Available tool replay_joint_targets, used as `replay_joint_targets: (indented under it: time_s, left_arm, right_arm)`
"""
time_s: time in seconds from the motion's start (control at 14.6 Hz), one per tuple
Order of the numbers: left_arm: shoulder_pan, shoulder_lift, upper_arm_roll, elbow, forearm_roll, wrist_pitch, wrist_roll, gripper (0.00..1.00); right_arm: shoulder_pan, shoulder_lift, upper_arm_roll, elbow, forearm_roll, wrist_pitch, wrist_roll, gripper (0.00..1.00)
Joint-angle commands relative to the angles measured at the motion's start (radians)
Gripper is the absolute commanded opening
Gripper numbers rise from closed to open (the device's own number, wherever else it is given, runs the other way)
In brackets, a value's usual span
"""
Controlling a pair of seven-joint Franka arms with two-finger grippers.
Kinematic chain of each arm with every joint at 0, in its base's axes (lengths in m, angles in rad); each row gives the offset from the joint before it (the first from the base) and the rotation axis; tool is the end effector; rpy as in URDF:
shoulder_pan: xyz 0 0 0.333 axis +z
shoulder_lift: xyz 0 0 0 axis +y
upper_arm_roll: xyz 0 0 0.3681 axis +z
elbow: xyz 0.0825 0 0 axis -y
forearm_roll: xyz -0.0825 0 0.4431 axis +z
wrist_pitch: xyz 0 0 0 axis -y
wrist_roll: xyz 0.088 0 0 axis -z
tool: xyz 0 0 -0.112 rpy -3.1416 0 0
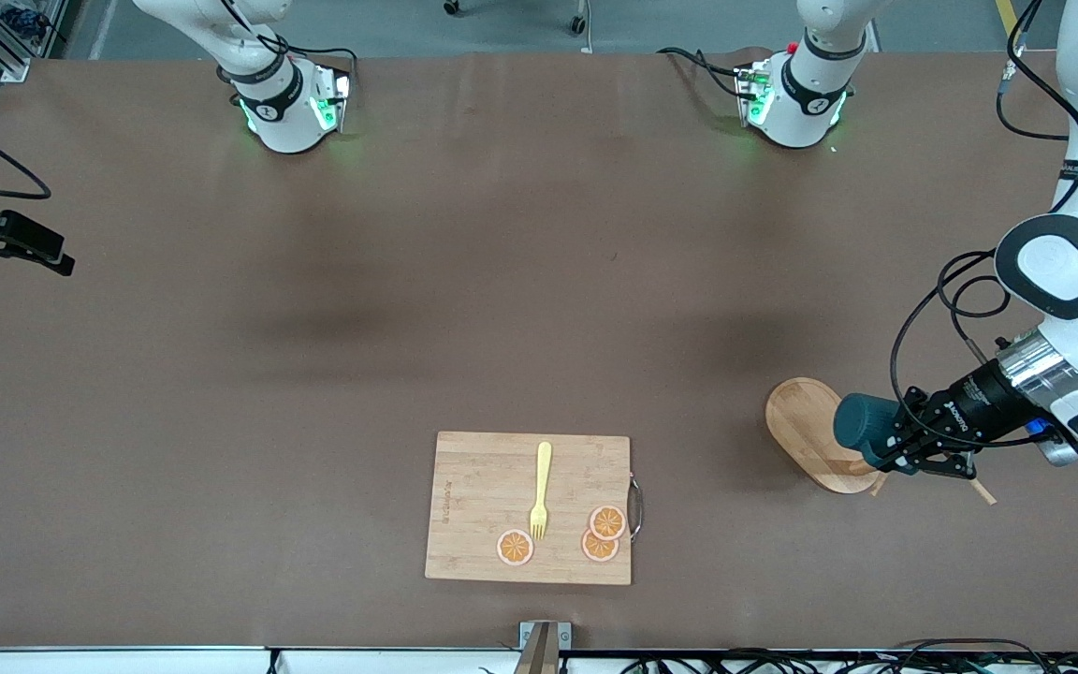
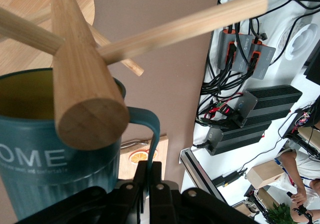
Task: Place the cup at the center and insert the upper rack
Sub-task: 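Hang the mug handle on a mug-tree peg and open the left gripper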
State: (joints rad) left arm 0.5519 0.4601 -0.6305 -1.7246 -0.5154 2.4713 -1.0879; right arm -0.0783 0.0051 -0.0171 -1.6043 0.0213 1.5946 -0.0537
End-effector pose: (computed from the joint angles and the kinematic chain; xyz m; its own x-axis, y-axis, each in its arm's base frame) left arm 0.7593 0.0008 0.4135 0.2103 0.8459 -0.4901 0.8988 0.0299 0.4373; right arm 0.6141 -0.0564 0.6527 0.9990 -0.0422 -0.0136 -0.0425 -0.9989 -0.0220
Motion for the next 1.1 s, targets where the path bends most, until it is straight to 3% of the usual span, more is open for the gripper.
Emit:
replay_joint_targets:
  time_s: [0.0,0.14,0.21,0.41,0.62,0.82,1.03]
  left_arm:
    - [0.003,0.006,-0.003,0.025,-0.014,0.005,0.029,0.45]
    - [0.002,0.003,-0.003,0.023,-0.011,0.056,0.051,0.88]
    - [0.002,0.002,-0.003,0.023,-0.011,0.069,0.051,0.99]
    - [0.000,-0.009,-0.003,0.025,0.006,0.077,0.049,1.00]
    - [0.000,-0.060,-0.005,0.016,0.211,0.066,0.046,1.00]
    - [0.003,-0.121,-0.005,0.017,0.380,-0.039,0.100,0.99]
    - [0.045,-0.162,-0.006,0.022,0.478,-0.177,0.321,0.97]
  right_arm:
    - [0.000,-0.016,0.002,-0.003,-0.011,-0.010,-0.008,1.00]
    - [-0.003,-0.016,0.002,-0.003,-0.011,-0.010,-0.009,1.00]
    - [-0.004,-0.016,0.002,-0.003,-0.011,-0.010,-0.009,1.00]
    - [-0.001,-0.016,0.002,-0.003,-0.011,-0.010,-0.009,1.00]
    - [-0.001,-0.016,0.002,-0.003,-0.011,-0.010,-0.009,1.00]
    - [-0.003,-0.016,0.002,-0.003,-0.011,-0.010,-0.009,1.00]
    - [-0.001,-0.016,0.002,-0.003,-0.011,-0.010,-0.009,1.00]
